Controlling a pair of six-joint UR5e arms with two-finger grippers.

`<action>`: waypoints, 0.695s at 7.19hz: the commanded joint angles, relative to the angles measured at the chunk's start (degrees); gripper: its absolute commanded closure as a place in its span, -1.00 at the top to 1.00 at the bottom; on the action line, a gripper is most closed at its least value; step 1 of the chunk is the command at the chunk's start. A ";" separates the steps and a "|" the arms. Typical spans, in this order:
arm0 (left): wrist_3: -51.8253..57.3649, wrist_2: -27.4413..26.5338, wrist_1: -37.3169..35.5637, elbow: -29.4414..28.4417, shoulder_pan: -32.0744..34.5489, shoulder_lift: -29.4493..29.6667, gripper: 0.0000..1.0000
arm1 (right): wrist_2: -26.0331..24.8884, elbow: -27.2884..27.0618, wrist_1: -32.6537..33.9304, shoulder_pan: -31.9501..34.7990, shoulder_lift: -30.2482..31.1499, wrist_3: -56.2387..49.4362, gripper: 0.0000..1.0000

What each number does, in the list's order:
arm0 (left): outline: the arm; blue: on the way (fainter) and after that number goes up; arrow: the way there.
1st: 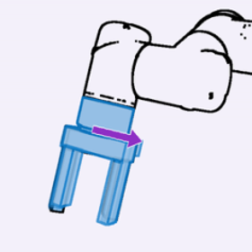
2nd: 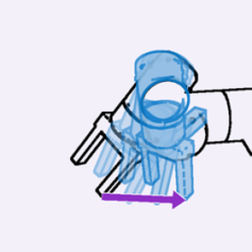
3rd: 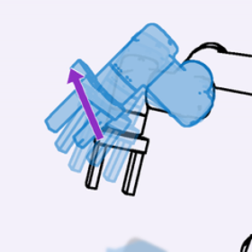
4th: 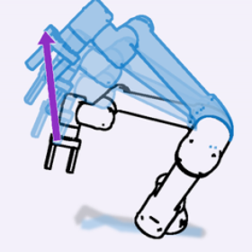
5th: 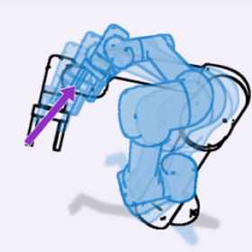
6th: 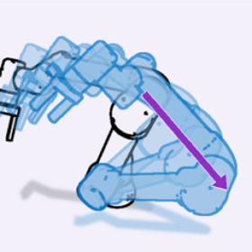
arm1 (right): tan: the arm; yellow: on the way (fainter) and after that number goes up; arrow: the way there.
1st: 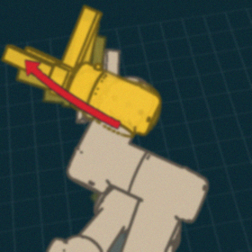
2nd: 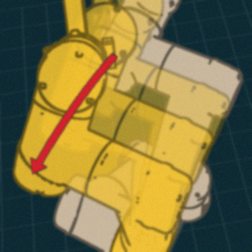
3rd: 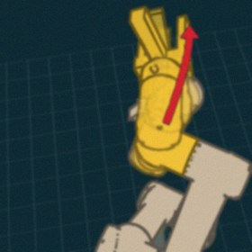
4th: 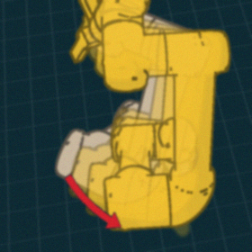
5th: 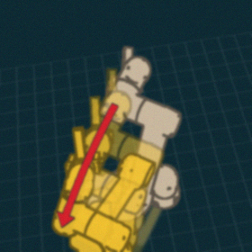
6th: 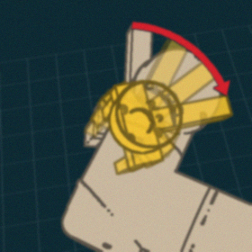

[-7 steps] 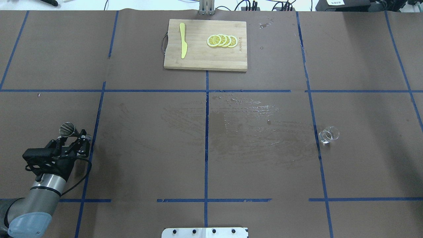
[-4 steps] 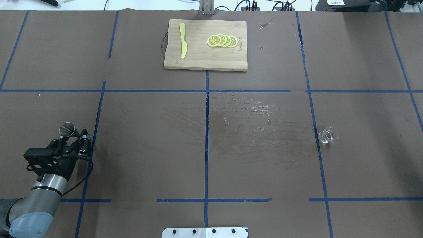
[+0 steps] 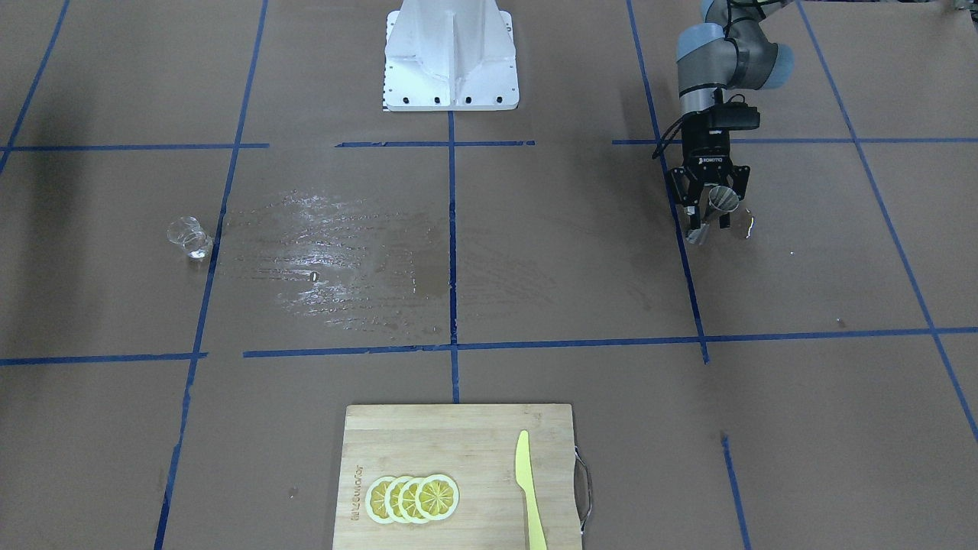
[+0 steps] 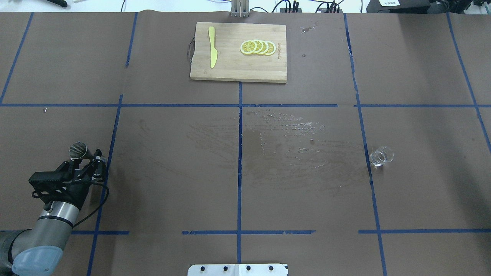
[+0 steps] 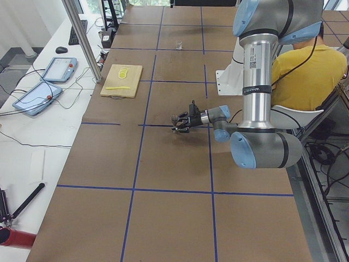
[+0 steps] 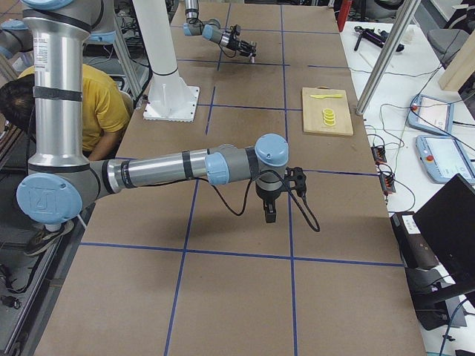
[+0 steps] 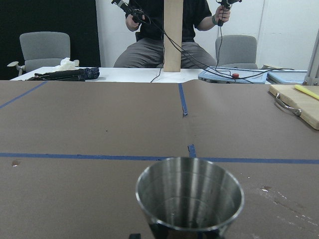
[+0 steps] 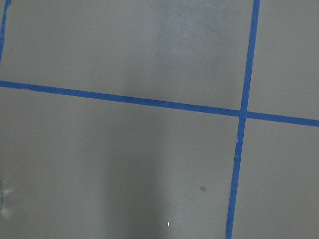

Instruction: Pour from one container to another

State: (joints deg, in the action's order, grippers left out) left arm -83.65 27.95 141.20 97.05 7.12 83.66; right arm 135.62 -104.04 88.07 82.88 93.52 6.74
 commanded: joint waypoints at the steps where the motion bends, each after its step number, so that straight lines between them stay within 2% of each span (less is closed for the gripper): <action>1: 0.16 0.09 -0.05 0.24 0.00 0.01 -0.27 | 0.09 -0.37 0.00 0.00 0.00 0.03 1.00; 3: 5.24 0.26 0.13 0.68 0.17 -0.08 -0.81 | 0.00 -0.54 0.00 0.00 0.00 0.03 1.00; 4: 5.43 0.26 0.13 0.77 0.26 -0.17 -1.00 | 0.00 -0.46 0.00 0.00 0.00 0.03 1.00; 5: 5.43 0.26 0.13 1.38 0.35 -0.34 -1.00 | 0.00 -0.54 0.00 0.00 0.00 0.03 1.00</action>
State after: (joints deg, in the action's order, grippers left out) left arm -78.60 28.20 141.31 97.92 7.36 83.49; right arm 135.62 -104.53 88.07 82.88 93.52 6.77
